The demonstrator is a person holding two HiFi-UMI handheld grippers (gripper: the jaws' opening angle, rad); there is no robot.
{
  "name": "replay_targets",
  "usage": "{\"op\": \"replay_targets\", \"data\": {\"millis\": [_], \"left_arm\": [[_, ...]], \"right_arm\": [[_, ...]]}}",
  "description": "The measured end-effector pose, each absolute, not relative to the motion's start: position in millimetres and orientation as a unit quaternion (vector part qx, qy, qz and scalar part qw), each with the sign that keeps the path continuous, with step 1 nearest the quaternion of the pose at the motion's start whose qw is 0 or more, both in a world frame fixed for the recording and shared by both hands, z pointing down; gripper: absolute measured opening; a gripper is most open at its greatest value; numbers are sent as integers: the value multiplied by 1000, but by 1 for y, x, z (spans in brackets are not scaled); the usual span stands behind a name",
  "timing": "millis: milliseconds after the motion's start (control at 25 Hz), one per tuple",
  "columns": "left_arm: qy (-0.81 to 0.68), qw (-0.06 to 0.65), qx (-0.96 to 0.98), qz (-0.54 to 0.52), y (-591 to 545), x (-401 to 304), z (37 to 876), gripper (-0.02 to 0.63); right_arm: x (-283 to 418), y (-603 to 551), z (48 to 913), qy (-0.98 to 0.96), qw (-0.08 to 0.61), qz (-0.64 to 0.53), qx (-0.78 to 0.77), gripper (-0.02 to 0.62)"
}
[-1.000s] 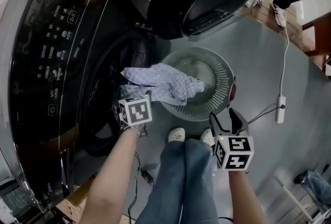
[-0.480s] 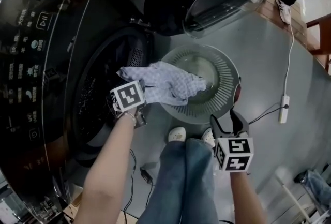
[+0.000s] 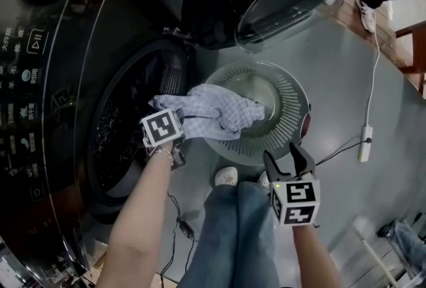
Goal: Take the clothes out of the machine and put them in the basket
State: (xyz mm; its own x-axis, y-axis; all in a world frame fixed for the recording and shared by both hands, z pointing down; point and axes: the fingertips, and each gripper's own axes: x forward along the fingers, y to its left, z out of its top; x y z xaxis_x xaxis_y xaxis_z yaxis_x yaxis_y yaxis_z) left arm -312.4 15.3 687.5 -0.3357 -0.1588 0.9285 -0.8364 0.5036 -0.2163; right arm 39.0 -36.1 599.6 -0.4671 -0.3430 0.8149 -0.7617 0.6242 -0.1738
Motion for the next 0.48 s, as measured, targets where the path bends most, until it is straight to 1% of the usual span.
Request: {"op": "replay_targets", "data": {"millis": [80, 200, 240, 280, 320, 480], "left_arm": [[-710, 475, 358, 377, 16, -302, 690, 454], [-708, 444, 364, 412, 17, -298, 677, 364], [-713, 430, 364, 417, 16, -296, 670, 278], [-720, 421, 365, 413, 14, -293, 663, 104], [-728, 417, 368, 402, 11, -289, 656, 47], [-745, 424, 384, 344, 1, -270, 638, 40]], "right_arm": [[38, -38, 597, -814, 386, 268, 340, 273], [38, -40, 591, -816, 384, 266, 341, 273], [39, -40, 589, -816, 384, 265, 342, 273], [40, -40, 587, -816, 383, 263, 343, 273], [41, -41, 585, -816, 382, 262, 344, 273], [44, -44, 574, -817, 378, 259, 350, 273]]}}
